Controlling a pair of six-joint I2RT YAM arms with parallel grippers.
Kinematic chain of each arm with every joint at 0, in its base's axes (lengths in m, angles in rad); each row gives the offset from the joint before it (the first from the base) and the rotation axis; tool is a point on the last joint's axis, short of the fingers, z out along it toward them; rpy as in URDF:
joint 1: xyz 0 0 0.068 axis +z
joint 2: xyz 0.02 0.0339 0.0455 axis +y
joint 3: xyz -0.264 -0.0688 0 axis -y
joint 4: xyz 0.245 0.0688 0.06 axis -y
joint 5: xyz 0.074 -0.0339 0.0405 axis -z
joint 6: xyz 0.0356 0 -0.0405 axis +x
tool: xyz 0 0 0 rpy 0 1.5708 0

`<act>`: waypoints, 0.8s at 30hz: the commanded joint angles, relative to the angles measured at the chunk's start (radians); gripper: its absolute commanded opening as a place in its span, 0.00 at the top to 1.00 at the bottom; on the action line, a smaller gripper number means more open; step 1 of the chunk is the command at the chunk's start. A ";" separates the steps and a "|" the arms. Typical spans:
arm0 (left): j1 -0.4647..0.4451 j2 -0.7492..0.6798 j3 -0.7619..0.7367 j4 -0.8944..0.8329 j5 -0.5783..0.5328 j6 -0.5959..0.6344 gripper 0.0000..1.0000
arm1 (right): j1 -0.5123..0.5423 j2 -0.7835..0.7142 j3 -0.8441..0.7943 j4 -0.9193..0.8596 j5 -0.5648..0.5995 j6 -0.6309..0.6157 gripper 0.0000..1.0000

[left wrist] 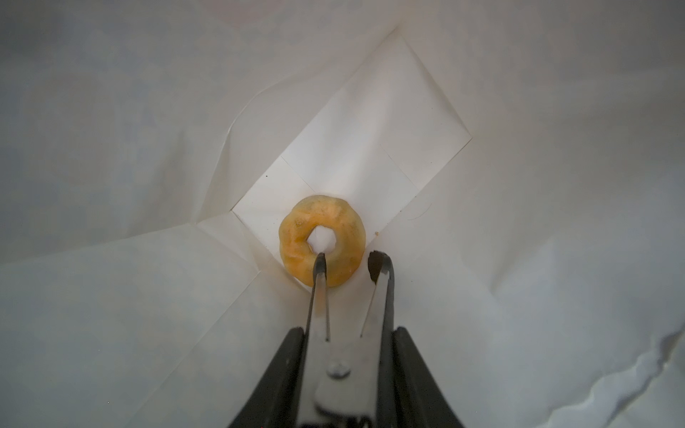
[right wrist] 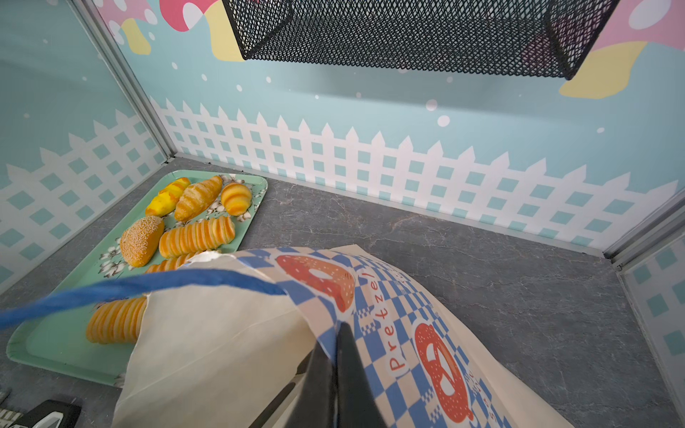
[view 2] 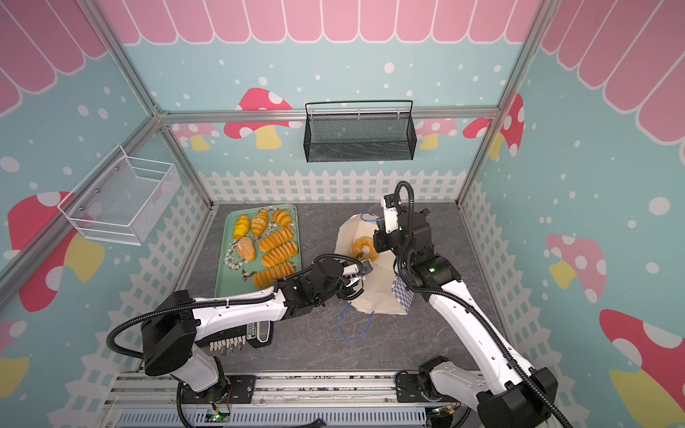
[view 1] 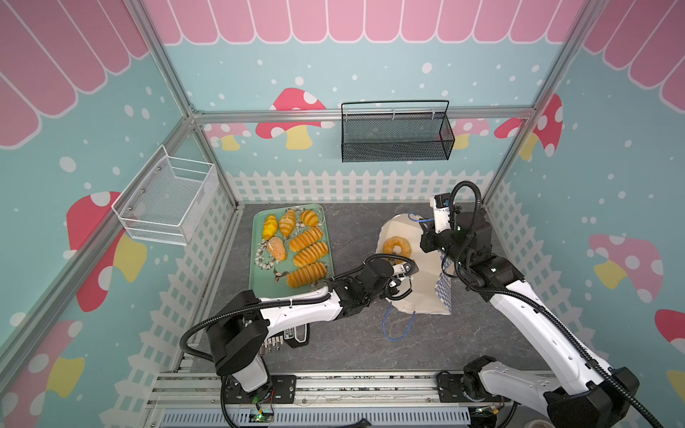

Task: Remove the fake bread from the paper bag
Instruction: 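Lower the tongs toward the ring donut at the bag bottom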

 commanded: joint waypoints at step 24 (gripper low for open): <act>-0.006 -0.038 -0.046 0.120 0.029 -0.050 0.72 | -0.001 0.000 -0.019 0.030 -0.019 0.017 1.00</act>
